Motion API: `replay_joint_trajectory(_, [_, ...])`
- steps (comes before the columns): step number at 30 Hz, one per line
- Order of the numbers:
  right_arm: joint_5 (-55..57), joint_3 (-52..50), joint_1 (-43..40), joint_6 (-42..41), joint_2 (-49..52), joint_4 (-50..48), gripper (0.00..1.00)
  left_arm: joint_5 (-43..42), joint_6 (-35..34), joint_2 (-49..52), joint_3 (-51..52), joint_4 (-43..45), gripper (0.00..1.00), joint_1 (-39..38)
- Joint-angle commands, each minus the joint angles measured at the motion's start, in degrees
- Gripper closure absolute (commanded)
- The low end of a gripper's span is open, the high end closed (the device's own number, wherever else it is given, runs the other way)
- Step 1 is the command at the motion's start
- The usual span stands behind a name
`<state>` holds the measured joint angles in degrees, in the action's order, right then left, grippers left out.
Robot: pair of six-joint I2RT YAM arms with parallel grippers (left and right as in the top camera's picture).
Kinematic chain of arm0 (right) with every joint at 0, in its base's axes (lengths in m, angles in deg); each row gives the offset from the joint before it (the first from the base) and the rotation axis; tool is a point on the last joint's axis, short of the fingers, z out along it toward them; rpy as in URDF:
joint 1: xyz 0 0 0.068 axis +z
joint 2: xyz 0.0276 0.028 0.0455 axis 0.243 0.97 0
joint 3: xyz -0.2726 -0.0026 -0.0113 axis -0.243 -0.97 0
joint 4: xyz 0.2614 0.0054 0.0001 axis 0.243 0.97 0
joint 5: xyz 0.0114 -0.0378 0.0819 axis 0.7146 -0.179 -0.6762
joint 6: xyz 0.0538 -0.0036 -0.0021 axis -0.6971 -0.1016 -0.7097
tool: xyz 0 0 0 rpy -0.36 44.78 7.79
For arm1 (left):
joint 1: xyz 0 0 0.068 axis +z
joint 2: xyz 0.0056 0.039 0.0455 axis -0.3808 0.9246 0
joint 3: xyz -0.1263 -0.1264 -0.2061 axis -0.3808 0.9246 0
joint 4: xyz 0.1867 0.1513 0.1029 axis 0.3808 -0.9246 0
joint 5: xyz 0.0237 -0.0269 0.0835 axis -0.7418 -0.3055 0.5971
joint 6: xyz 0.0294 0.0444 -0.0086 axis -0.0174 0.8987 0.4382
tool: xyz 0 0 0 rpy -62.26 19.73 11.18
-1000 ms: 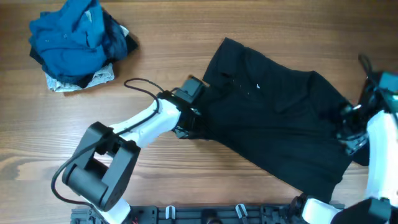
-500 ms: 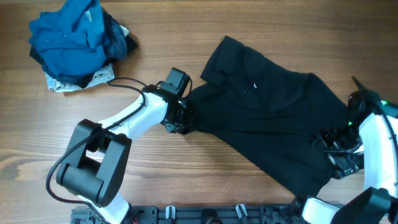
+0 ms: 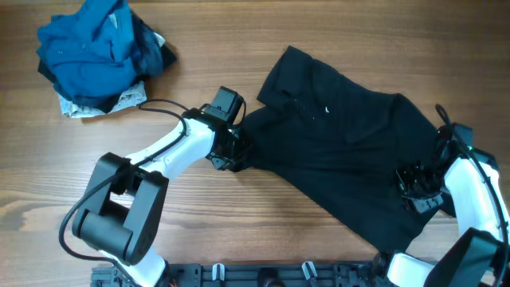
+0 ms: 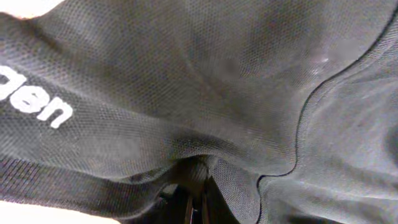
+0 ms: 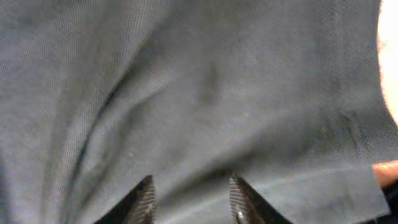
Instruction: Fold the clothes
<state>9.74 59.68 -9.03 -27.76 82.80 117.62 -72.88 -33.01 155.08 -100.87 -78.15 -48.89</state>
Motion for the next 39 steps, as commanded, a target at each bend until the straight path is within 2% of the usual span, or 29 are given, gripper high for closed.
replay_joint_trajectory(1, [-0.68,-0.57,-0.22,-1.05,3.04,-1.62,0.65,0.35,1.44,0.52,-0.37,-0.66,0.96,0.42])
replay_joint_trajectory(5, [-0.7,-0.83,-0.22,-1.44,8.35,-4.52,0.73,0.35,1.42,0.52,-0.37,-1.2,0.96,0.42])
replay_joint_trajectory(15, [-5.51,-0.81,-0.22,-1.49,21.24,-23.19,0.73,0.39,1.36,0.52,-0.37,0.5,0.96,0.42])
replay_joint_trajectory(21, [-14.32,0.76,0.17,-3.04,30.73,-36.7,0.74,0.92,1.18,0.52,-0.37,4.9,0.96,0.42])
replay_joint_trajectory(27, [-15.04,13.81,6.25,-1.79,41.94,-38.88,0.72,6.93,0.42,0.52,-0.37,10.56,0.96,0.42])
replay_joint_trajectory(31, [-16.33,25.81,12.26,1.2,46.29,-36.7,0.68,12.37,-4.68,0.52,-0.37,13.84,0.96,0.42])
replay_joint_trajectory(34, [-13.6,37.55,16.57,7.76,48.22,-27.8,0.57,15.39,-7.08,0.52,-0.37,15.1,0.96,0.44])
replay_joint_trajectory(37, [-7.39,47.28,17.86,10.75,48.09,-15.67,0.27,18.53,-6.32,0.52,-0.37,15.45,0.95,0.9])
replay_joint_trajectory(39, [-5.07,54.21,17.05,10.8,47.78,-6.93,0.11,18.64,-6.14,0.52,-0.37,14.75,0.95,2.21])
